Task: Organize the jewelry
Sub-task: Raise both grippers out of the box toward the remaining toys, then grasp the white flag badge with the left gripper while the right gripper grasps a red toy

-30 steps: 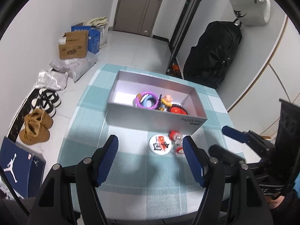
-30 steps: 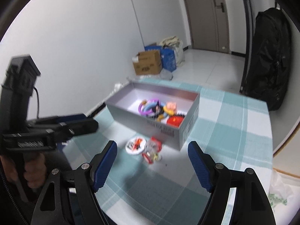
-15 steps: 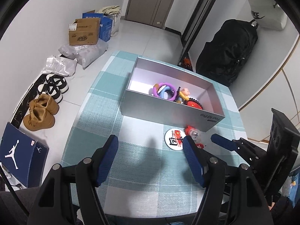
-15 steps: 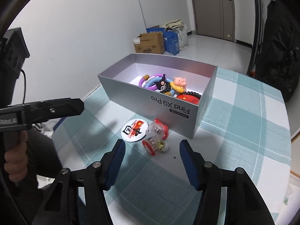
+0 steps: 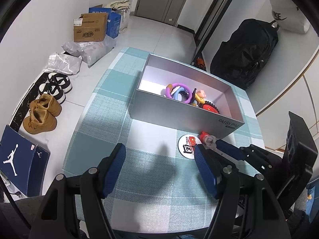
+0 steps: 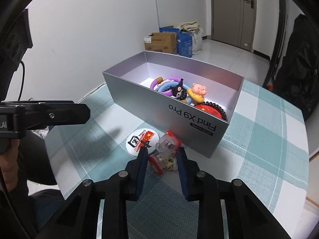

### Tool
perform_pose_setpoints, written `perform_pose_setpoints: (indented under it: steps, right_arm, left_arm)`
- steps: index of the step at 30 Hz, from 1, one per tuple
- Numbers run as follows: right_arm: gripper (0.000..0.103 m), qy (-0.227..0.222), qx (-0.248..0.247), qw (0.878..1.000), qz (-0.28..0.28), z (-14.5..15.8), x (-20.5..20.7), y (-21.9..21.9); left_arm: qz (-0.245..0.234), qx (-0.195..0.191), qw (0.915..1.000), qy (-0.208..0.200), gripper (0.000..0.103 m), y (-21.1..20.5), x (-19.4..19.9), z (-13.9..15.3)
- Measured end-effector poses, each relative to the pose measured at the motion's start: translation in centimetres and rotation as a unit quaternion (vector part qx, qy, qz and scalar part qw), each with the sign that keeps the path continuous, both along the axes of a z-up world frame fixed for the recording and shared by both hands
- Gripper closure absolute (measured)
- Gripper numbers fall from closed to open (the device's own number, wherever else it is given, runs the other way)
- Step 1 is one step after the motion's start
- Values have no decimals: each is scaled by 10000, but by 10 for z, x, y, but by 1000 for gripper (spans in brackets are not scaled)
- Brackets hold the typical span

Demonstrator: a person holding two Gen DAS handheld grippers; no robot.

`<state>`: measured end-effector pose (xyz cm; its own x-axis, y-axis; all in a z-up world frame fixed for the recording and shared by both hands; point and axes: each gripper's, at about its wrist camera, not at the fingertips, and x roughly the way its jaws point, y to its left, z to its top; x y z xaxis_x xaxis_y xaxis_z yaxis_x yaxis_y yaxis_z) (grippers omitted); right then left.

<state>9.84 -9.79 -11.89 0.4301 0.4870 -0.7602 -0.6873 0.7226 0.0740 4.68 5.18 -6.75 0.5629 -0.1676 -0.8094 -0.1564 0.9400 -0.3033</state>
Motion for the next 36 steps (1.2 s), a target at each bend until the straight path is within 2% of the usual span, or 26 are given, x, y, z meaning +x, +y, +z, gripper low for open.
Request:
perform_pose_setpoints:
  steps: [2,4,10,17,24,29,36]
  right_arm:
    - [77,-7,17,10000,25,1,-1,-1]
    - [84,-10,18,10000,32,2,-2,-1]
    - [84,69,116,9999,-15,6,0,-7]
    - [84,376,696,9967,-160,18,6,-20]
    - [84,981,1611,9810,-463,27,21,-51]
    - [84,1465,1991,9674,-547,22,30,-62]
    - [84,1424,2148,9641,-636,30,31,-72]
  left_arm:
    - [-23,-5,10000,-2,36,0,0,0]
    - [-47,4,10000,4,36,-1,1,-1]
    - [-95,35,9999,41,36,-4,2,-3]
    - [-126,48,9998,122,36,-10,6,-6]
    - [-336,159,9992,171,36,-23,10,-11]
    - [-542,294,9978,230,36,-31,13,-16]
    - [-872,439,9949,243,36,-47,21,-20]
